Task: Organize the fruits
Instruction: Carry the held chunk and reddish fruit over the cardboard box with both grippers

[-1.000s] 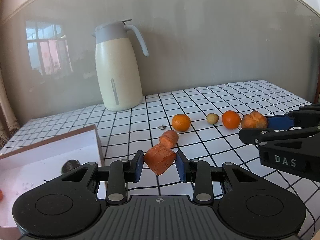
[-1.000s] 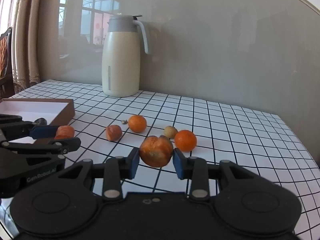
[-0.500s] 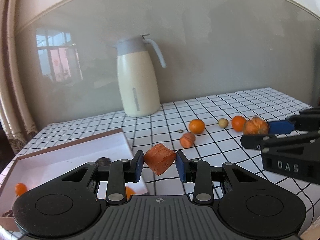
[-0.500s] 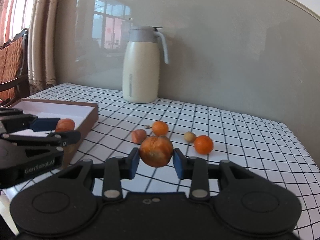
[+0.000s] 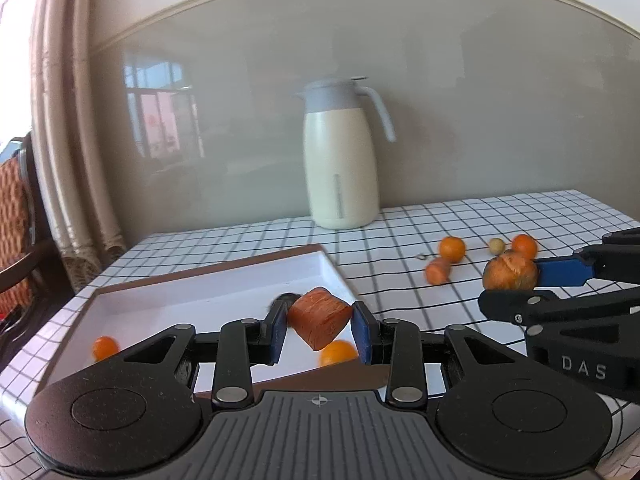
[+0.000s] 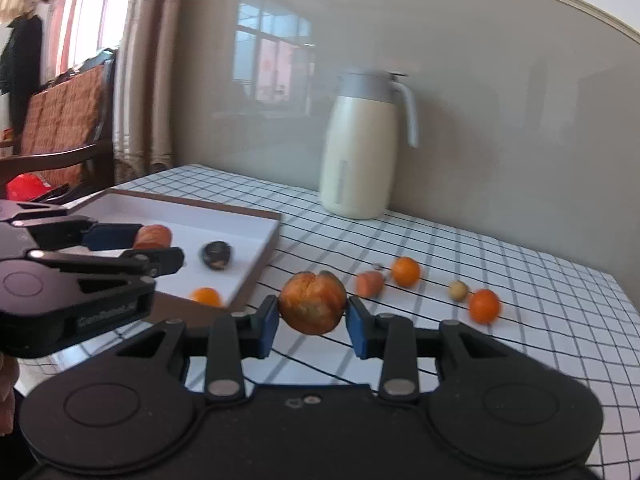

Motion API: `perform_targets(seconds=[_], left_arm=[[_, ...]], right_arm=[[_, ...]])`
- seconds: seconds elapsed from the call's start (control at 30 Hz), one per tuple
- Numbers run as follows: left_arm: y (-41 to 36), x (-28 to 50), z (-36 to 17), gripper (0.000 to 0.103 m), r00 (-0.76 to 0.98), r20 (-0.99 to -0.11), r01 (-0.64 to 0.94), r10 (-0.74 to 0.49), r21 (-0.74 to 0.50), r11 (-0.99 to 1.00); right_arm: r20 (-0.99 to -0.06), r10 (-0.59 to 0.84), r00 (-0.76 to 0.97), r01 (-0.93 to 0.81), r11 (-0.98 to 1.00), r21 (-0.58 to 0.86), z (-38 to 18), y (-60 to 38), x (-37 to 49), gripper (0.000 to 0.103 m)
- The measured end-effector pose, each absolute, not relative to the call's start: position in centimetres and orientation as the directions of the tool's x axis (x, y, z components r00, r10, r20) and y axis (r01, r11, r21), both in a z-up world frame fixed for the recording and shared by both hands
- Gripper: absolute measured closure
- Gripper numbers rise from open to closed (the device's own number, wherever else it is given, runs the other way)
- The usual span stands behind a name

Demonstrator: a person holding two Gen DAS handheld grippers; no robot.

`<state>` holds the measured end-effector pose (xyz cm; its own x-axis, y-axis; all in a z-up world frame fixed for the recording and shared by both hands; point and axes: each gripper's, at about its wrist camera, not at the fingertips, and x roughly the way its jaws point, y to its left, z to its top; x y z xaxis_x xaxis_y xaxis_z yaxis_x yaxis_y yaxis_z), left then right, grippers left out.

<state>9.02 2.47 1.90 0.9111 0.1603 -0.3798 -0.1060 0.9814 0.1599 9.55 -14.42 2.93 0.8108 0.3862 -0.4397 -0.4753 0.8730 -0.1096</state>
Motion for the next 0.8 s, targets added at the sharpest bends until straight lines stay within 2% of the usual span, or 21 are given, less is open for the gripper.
perform_targets(seconds=[0.8], left_arm=[[11.4, 4.9, 2.2, 0.068, 0.874, -0.350, -0.309, 0.336, 0.132, 0.942]], right_arm=[[-0.418, 0.540, 0.730, -0.639, 0.757, -0.139, 3.6, -5.2, 7.7, 0.075]])
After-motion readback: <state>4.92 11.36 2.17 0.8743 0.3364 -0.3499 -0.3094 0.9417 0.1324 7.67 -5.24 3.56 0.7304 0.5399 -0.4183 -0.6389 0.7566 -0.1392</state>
